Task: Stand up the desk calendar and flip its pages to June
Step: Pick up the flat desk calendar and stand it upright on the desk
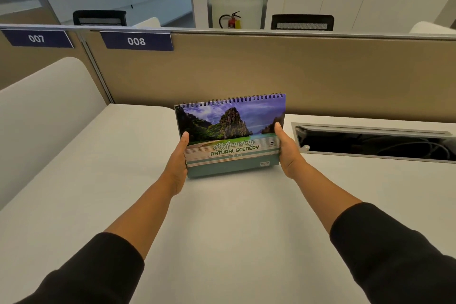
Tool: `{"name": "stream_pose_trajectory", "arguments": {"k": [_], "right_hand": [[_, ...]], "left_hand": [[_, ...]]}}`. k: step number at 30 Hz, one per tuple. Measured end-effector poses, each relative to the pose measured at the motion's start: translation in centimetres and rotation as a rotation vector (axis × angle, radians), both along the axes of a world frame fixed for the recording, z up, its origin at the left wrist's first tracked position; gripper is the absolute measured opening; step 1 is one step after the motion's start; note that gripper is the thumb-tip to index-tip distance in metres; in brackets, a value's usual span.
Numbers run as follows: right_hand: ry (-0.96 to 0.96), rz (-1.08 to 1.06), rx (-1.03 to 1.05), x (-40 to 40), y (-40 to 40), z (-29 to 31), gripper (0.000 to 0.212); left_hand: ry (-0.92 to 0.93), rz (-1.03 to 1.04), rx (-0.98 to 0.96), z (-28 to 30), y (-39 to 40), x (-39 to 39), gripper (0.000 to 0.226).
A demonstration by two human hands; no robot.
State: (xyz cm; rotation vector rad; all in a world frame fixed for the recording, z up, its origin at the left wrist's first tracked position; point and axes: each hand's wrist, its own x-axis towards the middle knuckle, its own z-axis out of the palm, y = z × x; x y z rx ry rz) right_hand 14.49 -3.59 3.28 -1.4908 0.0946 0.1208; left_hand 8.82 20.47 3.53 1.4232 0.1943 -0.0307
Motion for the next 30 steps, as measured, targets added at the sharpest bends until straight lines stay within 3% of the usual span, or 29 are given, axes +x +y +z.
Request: {"name": "stream_pose_trajectory", "arguments": {"k": [11,30], "right_hand": [[-0.027,-0.002,0.028,2.8,-0.2,-2.0,0.041],[-0.015,-0.04,0.071,2.5,0.1,-2.3,0.047]], "left_hand": [[-0.106,0.028,-0.031,-1.9,-0.2,1.7,0.041],[-0.042,0.071,0.001,-1.6,-0.2,3.2,0.038]]}}
